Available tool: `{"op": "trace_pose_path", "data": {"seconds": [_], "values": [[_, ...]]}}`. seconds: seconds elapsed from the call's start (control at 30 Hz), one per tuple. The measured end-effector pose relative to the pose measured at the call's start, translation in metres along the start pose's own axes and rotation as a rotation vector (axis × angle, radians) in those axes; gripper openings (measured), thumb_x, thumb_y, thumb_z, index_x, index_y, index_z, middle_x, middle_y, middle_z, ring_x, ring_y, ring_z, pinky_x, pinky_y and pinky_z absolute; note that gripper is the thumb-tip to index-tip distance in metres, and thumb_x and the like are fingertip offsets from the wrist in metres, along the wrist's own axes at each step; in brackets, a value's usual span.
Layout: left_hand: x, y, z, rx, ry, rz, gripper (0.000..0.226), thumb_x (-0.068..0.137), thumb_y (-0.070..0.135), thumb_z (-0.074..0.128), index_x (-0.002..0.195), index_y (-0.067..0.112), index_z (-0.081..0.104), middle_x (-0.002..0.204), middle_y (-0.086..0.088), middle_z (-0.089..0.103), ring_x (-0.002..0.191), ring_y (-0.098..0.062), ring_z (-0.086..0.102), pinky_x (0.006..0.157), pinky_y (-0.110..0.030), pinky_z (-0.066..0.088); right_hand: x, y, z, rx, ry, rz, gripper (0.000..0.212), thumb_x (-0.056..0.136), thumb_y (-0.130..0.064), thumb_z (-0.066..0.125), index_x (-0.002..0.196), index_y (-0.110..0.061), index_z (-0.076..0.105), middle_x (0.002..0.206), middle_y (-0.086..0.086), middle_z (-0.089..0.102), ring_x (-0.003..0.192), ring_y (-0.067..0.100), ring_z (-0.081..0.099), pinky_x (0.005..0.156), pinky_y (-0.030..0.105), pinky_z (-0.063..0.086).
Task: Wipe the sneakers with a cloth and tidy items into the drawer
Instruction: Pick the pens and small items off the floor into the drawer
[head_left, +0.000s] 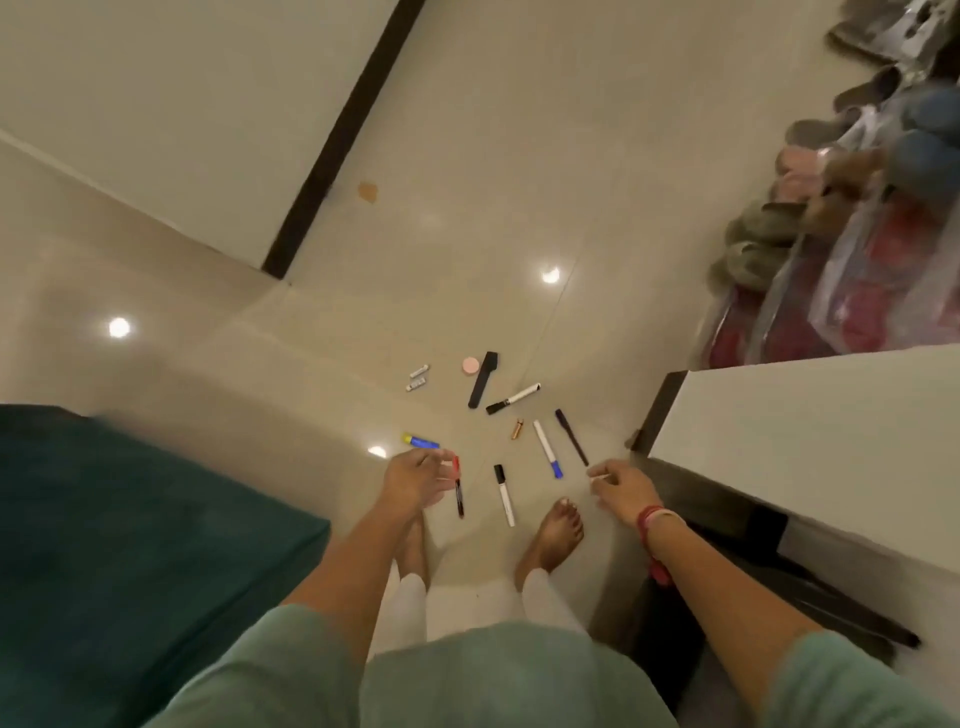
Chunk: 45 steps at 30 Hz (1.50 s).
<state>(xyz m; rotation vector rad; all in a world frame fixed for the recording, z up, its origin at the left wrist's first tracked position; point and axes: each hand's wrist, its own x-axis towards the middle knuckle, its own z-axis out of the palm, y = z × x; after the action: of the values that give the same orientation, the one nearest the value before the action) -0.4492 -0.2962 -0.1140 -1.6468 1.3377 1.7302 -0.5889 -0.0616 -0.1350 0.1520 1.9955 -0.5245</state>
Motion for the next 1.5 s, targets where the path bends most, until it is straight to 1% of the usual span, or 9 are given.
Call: {"op": "trace_pose_path", "data": {"seconds": [0.13,0.27,0.5,0.77,0.93,1.2,1.33,1.43,1.5], "values": [[0.134,-0.049,0.029,-0.010,-0.039,-0.081,0.028,0.100,0.015,0.042,0.082,0.006,0.061,0.056,0.000,0.065,0.044,-0.004,0.058,0.042,-0.014,0.035,0.131,0.046,0.073,-0.153,0.025,0.053,0.011,0.091,-0.015,0.053,0.097,-0.017,0.062,0.102,0.011,0.066,0.089,0.024,0.059,0.081,0.027,0.045],[0.183,-0.061,0.043,0.019,-0.060,-0.093,0.028,0.102,0.014,0.037,0.089,0.000,0.057,0.058,-0.007,0.062,0.037,-0.003,0.055,0.034,-0.010,0.033,0.190,0.055,0.102,-0.275,0.062,0.043,0.016,0.089,-0.017,0.055,0.103,-0.013,0.063,0.110,0.015,0.064,0.102,0.033,0.059,0.087,0.035,0.047],[0.266,-0.145,0.059,0.107,-0.108,-0.189,0.030,0.102,0.026,0.035,0.107,0.014,0.062,0.093,-0.003,0.069,0.079,-0.015,0.058,0.067,-0.025,0.040,0.292,0.119,0.188,-0.423,0.254,-0.025,0.030,0.090,-0.014,0.054,0.115,0.001,0.048,0.112,0.024,0.052,0.098,0.041,0.056,0.078,0.042,0.047],[0.261,-0.166,0.053,-0.003,-0.107,-0.257,0.053,0.101,0.049,0.022,0.107,0.018,0.063,0.095,0.002,0.068,0.089,-0.016,0.059,0.074,-0.029,0.040,0.245,0.108,0.189,0.091,0.204,-0.006,0.016,0.088,-0.010,0.056,0.102,-0.003,0.055,0.089,0.011,0.061,0.074,0.020,0.059,0.079,0.034,0.052],[0.238,-0.142,0.067,0.068,-0.186,-0.211,0.059,0.092,0.063,0.039,0.128,0.019,0.054,0.121,0.002,0.060,0.110,-0.015,0.055,0.096,-0.035,0.038,0.156,0.083,0.203,0.228,0.021,-0.164,0.010,0.086,-0.005,0.062,0.097,-0.006,0.060,0.072,-0.002,0.056,0.059,-0.003,0.056,0.057,0.000,0.038],[0.237,-0.139,0.091,0.019,-0.197,-0.087,0.018,0.103,0.017,0.036,0.096,0.011,0.051,0.082,-0.009,0.062,0.073,-0.019,0.063,0.070,-0.028,0.052,0.150,0.096,0.245,0.421,0.052,-0.049,0.011,0.091,-0.025,0.059,0.083,-0.019,0.064,0.074,0.004,0.058,0.071,0.021,0.054,0.067,0.024,0.043],[0.254,-0.155,0.075,0.076,-0.145,-0.018,0.021,0.103,0.028,0.038,0.099,0.013,0.051,0.067,-0.004,0.047,0.052,-0.014,0.045,0.050,-0.025,0.045,0.186,0.129,0.262,0.096,0.168,0.052,0.026,0.088,-0.033,0.062,0.105,-0.015,0.055,0.102,0.001,0.054,0.095,0.021,0.055,0.078,0.021,0.032],[0.272,-0.172,0.058,0.196,-0.166,0.008,0.021,0.102,0.032,0.038,0.094,0.017,0.051,0.065,-0.001,0.038,0.050,-0.012,0.034,0.045,-0.024,0.037,0.281,0.232,0.312,-0.260,0.306,-0.007,0.062,0.066,-0.050,0.076,0.115,-0.021,0.052,0.117,-0.014,0.048,0.088,0.043,0.054,0.082,0.052,0.042],[0.280,-0.182,0.049,0.159,-0.170,-0.069,0.017,0.101,0.031,0.039,0.094,0.017,0.046,0.066,0.000,0.036,0.052,-0.012,0.032,0.047,-0.024,0.034,0.302,0.232,0.324,-0.327,0.264,0.009,0.060,0.070,-0.044,0.075,0.117,-0.016,0.052,0.121,-0.009,0.048,0.090,0.046,0.055,0.078,0.056,0.044]]}}
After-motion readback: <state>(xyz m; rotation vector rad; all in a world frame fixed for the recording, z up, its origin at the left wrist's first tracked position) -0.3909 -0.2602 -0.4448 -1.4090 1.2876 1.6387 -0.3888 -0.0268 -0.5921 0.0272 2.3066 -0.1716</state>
